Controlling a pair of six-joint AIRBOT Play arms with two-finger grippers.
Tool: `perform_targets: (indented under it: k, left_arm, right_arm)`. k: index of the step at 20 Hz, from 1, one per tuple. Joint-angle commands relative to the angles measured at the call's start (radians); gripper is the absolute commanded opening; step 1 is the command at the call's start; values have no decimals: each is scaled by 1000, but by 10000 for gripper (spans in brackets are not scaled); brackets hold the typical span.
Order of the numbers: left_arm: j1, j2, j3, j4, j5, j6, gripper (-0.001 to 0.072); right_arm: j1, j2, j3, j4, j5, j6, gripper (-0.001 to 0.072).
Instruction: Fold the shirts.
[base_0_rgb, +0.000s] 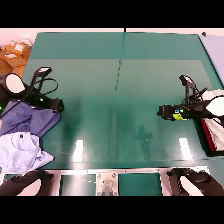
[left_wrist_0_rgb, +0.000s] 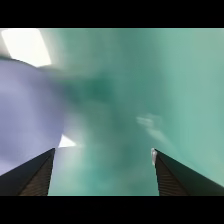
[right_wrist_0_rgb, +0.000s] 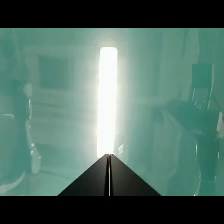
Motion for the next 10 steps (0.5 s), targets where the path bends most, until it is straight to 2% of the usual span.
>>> perform_targets:
  k: [1,4,6,10]
  left_arm:
    - [68,-32,0,359,95,-161,702]
    - [241,-134,0,316,141,-161,702]
    - [339,-211,0,210,197,-148,702]
    - [402,-323,0,157,231,-131,701]
  right_arm:
    - [1,-12,-30,4,-53,0,18]
    - [1,-33,-42,3,-59,0,18]
    - [1,-43,-42,4,-76,0,18]
    - [1,-44,-42,8,-97,0,19]
